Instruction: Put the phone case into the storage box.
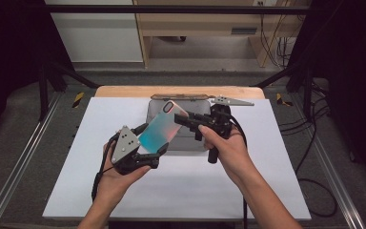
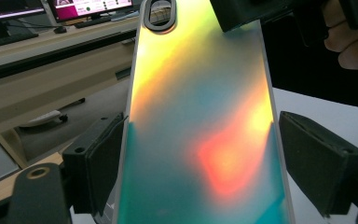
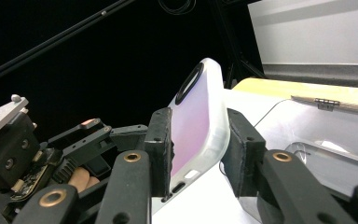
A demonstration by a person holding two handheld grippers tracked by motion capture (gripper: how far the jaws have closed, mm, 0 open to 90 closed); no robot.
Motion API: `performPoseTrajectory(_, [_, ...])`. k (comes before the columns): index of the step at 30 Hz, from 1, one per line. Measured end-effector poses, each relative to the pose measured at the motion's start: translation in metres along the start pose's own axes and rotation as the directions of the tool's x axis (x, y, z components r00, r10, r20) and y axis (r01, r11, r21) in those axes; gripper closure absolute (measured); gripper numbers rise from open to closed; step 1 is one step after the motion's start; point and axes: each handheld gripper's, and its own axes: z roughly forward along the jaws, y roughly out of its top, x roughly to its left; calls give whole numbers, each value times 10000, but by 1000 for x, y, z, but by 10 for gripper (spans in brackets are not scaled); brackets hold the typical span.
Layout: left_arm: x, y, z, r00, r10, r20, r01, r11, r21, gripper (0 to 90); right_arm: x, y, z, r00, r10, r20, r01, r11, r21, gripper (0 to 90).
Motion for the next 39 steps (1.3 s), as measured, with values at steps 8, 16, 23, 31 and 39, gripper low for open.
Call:
performPoseTrajectory(8, [2, -3, 2, 9999, 19, 156, -21, 9999, 153, 173, 1, 0, -1, 9999, -110, -24, 110, 9999, 79, 686])
performPoseTrajectory(16, [3, -10, 13, 9995, 262, 187, -269, 9988, 406, 171, 16, 2, 0, 9998, -167, -132, 171, 9995, 254, 797])
performPoseTrajectory(23, [3, -10, 20, 9999, 114, -84, -115, 9999, -110, 168, 30, 9, 1, 9975, -541, 451, 537, 9985, 119, 807])
performPoseTrajectory(31, [-19, -3, 10, 9895, 906, -1130, -964, 9943, -466, 148, 36, 13, 2, 9919, -527, 1153, 540, 9985, -83, 807])
performPoseTrajectory(39, [-30, -11, 20, 9858, 828, -1458, -848, 9964, -74, 159, 35, 10, 8, 9897, -310, 1394, 310, 9995, 22, 807])
